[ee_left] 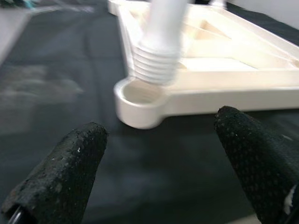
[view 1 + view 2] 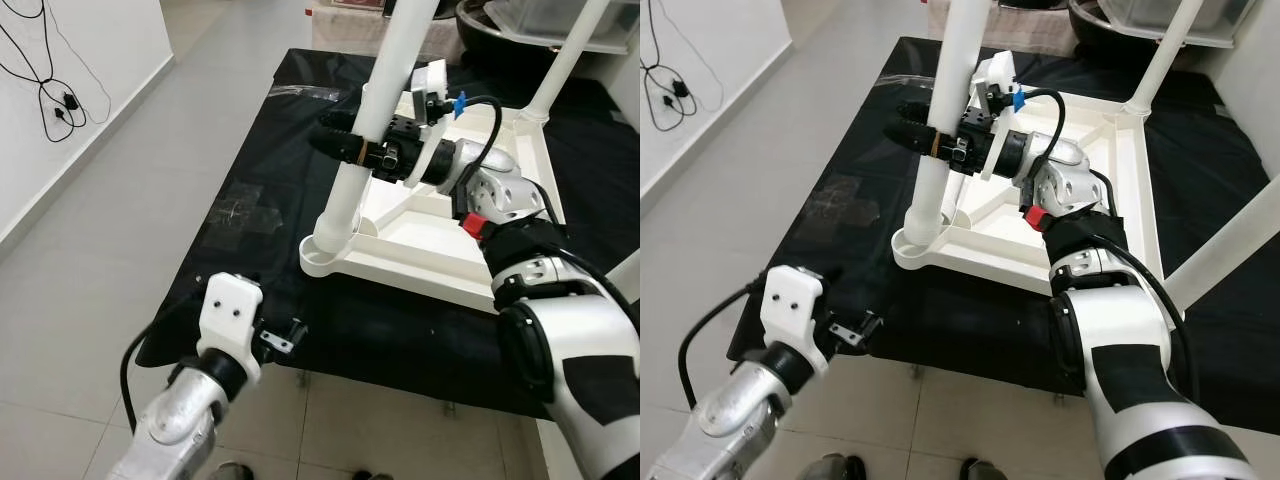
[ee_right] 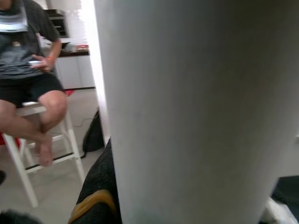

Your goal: Building children table

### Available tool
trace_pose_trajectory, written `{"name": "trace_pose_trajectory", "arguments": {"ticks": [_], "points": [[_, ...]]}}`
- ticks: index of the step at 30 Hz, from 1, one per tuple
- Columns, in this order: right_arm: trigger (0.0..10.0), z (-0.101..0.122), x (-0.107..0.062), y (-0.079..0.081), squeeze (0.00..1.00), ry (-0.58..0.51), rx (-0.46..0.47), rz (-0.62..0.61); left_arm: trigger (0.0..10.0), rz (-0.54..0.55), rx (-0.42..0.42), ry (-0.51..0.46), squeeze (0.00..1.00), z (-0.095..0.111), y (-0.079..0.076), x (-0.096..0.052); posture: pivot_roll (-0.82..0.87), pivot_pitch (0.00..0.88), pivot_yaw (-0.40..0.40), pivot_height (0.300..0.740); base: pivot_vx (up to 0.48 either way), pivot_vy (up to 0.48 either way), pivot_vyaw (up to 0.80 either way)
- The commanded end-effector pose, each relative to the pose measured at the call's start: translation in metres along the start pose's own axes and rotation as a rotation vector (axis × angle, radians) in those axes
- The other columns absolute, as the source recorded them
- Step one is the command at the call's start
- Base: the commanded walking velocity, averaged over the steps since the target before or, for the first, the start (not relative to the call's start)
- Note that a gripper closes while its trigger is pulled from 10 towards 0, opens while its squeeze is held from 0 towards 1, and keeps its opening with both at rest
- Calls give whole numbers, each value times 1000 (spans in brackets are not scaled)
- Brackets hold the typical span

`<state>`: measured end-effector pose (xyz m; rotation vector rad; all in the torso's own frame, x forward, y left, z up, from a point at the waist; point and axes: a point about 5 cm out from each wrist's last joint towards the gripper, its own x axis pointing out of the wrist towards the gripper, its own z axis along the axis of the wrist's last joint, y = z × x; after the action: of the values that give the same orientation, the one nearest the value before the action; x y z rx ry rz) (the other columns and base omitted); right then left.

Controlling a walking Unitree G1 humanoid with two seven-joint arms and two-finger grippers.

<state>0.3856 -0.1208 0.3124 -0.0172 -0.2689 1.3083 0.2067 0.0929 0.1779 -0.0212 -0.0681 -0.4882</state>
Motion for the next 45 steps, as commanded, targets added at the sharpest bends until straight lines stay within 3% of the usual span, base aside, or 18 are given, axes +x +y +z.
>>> {"name": "trace_pose_trajectory", "arguments": {"ticks": [1,5,19,34,45], "points": [[10000,7,6,2,0,-29,14,61,10000,-40,-38,17,0,-3,-13,-4,126,245,-57,740,0,0,0],[10000,6,18,7,0,-20,32,145,10000,-55,-65,30,0,-5,-24,-7,126,257,-65,740,0,0,0],[10000,-19,26,16,0,117,3,219,10000,-35,-68,32,0,-4,-25,-11,130,266,-77,740,0,0,0],[10000,-24,34,25,0,110,-47,308,10000,-13,-46,22,0,-3,-22,-8,129,243,-68,740,0,0,0],[10000,-43,36,27,0,155,-7,235,10000,15,-21,3,0,1,-14,-7,131,234,-69,740,0,0,0]]}}
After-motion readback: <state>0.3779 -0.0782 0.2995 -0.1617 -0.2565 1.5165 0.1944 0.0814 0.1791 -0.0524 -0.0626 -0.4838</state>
